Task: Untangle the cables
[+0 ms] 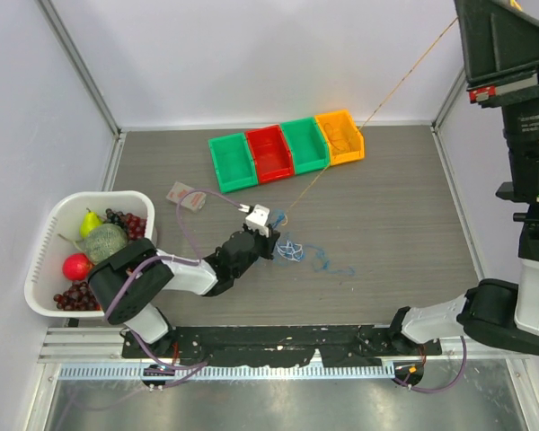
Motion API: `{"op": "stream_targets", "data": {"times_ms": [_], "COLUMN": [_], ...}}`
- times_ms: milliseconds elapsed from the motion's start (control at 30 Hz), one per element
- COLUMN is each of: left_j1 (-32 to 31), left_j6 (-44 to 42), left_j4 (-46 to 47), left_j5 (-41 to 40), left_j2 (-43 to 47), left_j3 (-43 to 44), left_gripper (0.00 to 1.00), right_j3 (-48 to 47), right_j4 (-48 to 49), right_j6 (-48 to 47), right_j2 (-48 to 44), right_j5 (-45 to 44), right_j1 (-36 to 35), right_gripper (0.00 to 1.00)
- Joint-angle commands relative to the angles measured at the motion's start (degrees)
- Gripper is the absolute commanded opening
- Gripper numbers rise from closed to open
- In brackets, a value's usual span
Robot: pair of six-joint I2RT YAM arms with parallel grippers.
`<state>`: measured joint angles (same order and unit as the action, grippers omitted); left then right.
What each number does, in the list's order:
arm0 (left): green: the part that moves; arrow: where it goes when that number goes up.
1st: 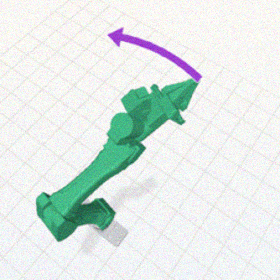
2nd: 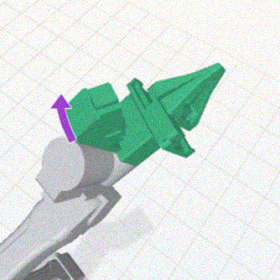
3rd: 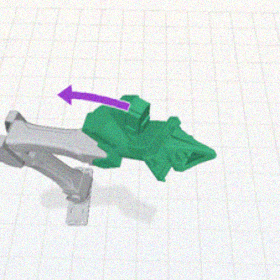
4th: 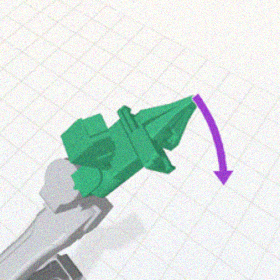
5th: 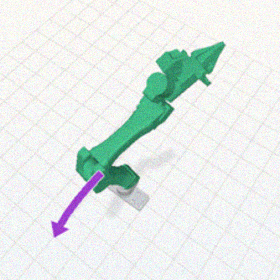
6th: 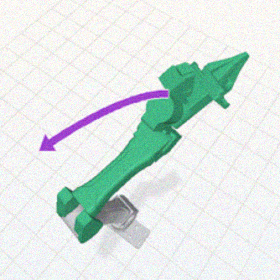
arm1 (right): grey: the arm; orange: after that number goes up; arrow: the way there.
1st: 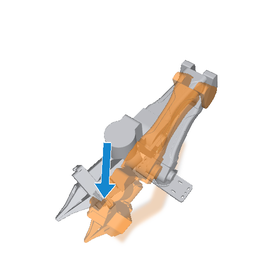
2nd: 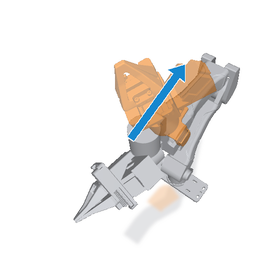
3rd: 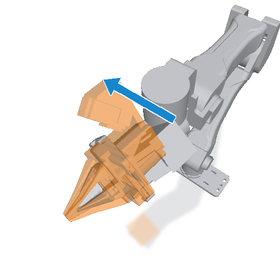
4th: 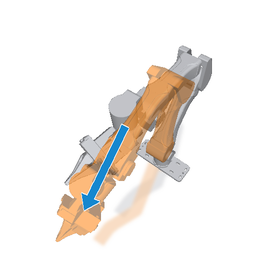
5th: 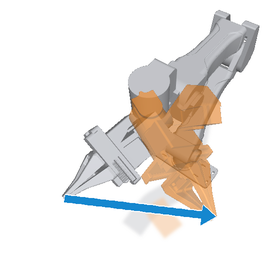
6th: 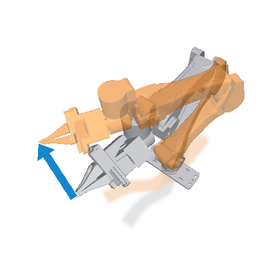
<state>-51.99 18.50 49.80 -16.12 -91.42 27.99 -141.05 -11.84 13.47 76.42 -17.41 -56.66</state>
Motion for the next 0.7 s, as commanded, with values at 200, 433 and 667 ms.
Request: {"op": "stream_targets", "data": {"times_ms": [200,433,667], "left_j1": [2.94,2.86,2.86], "left_j6": [2.94,5.67,6.55], "left_j4": [-12.16,-29.83,-41.79], "left_j5": [0.99,8.91,10.32], "left_j2": [5.19,17.66,21.8], "left_j3": [-2.86,1.89,5.06], "left_gripper": [0.0,0.0,0.0], "right_j3": [16.98,58.92,96.62], "right_j4": [9.11,5.86,-14.12], "right_j6": [-6.35,-5.57,21.0], "right_j2": [-10.23,-27.27,-42.3], "right_j5": [-5.87,-25.62,-34.71], "right_j1": [-0.2,-0.2,-0.2], "right_gripper": [0.01,0.01,0.01]}}
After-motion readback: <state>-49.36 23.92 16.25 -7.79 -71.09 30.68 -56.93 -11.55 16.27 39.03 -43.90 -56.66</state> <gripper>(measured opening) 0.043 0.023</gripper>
